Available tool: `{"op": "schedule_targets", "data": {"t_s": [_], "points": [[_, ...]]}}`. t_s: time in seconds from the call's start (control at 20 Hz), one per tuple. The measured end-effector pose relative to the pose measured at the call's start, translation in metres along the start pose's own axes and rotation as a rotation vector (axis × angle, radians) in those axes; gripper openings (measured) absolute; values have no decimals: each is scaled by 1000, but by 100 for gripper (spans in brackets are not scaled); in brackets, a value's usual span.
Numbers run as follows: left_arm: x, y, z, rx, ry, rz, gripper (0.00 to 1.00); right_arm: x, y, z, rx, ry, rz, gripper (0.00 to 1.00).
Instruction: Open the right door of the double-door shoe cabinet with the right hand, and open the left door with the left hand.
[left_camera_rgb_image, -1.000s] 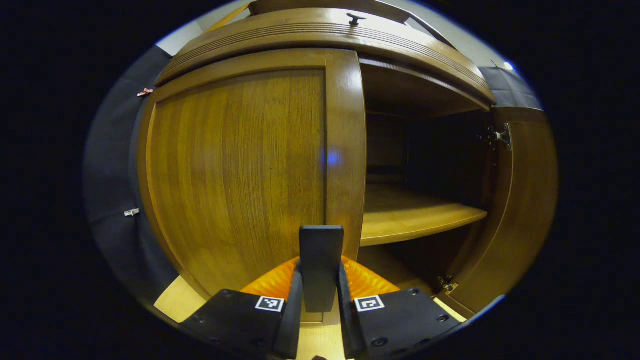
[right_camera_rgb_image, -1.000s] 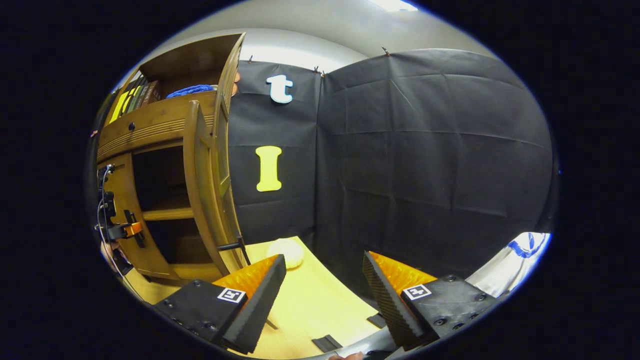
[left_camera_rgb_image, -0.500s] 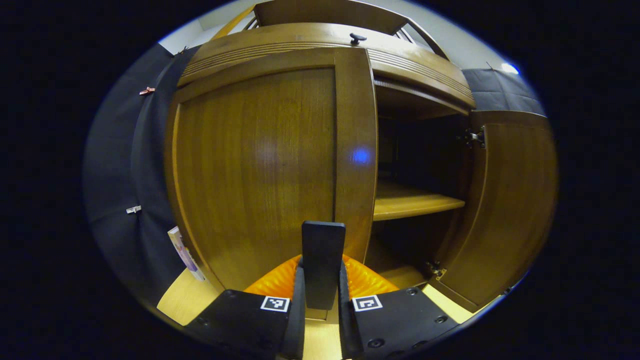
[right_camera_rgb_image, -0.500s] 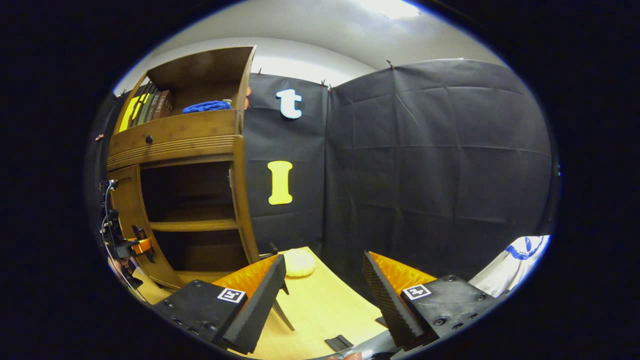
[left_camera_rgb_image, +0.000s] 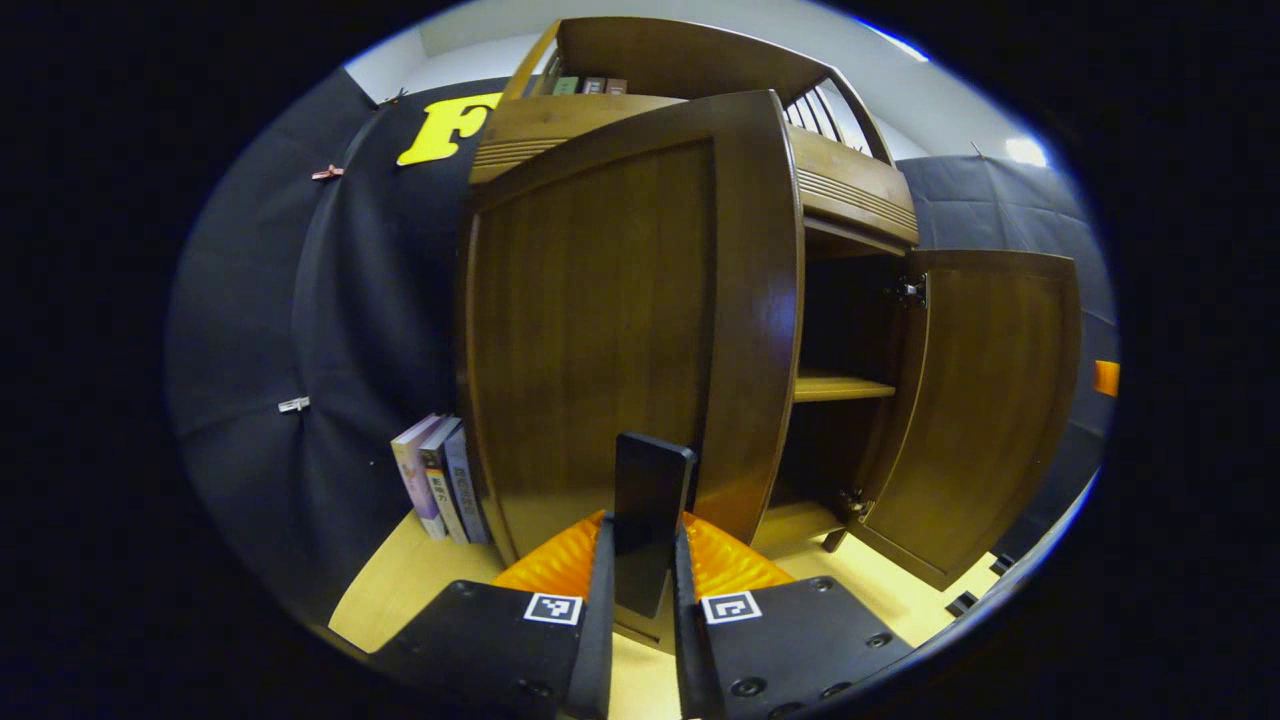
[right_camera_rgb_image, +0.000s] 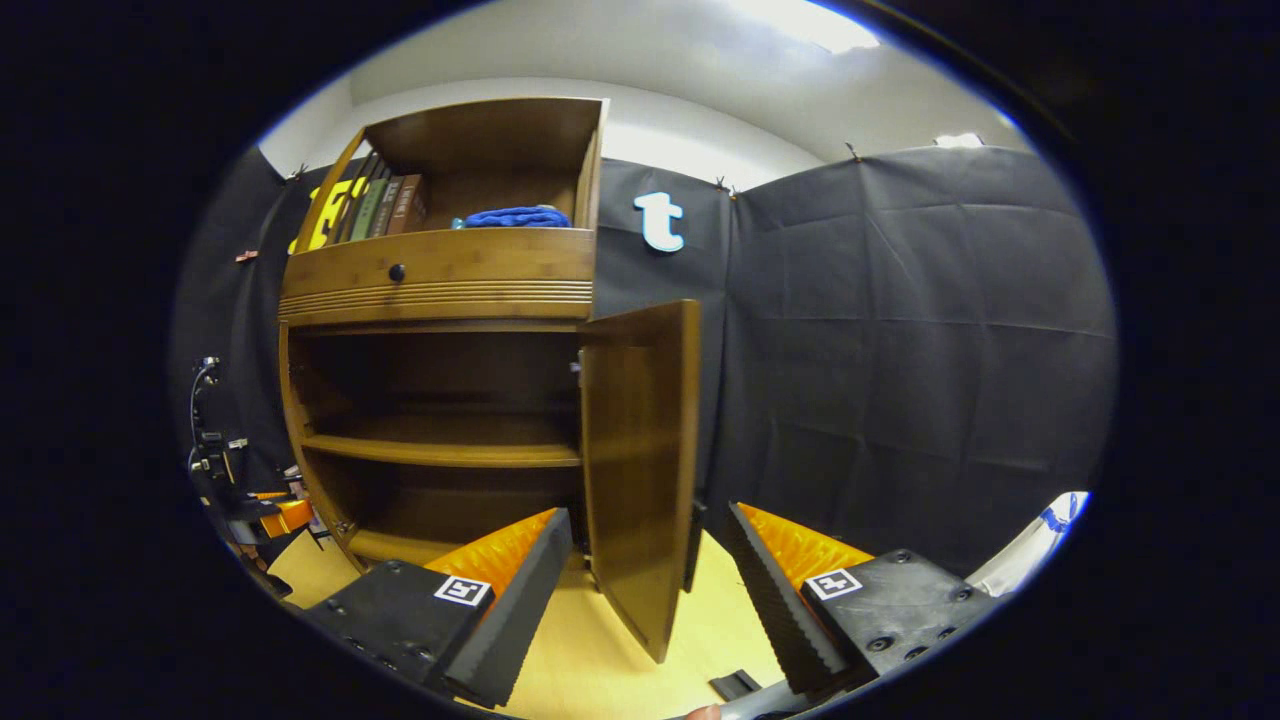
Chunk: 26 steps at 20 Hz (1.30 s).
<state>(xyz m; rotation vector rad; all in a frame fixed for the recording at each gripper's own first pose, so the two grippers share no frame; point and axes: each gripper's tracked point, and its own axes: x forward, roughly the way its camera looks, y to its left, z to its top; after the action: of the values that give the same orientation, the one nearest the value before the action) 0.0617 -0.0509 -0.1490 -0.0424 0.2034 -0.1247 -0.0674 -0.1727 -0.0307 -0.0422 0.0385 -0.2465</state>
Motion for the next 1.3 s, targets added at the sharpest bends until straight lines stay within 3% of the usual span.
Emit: {"op": "schedule_targets", "data": {"t_s": [0.6,1.05,1.1,1.3], "points": [[-59,98,-6,-45,-42,100,15,1,107,-4,-21,0,212,98],[-76,147,7,-4,-87,124,11,4,125,-1,-13,-8,254,98],[-75,149,8,-6,-83,124,6,4,126,-1,-5,-8,257,98],[-78,152,7,14,-72,150,11,4,131,1,13,-14,280,98]]}}
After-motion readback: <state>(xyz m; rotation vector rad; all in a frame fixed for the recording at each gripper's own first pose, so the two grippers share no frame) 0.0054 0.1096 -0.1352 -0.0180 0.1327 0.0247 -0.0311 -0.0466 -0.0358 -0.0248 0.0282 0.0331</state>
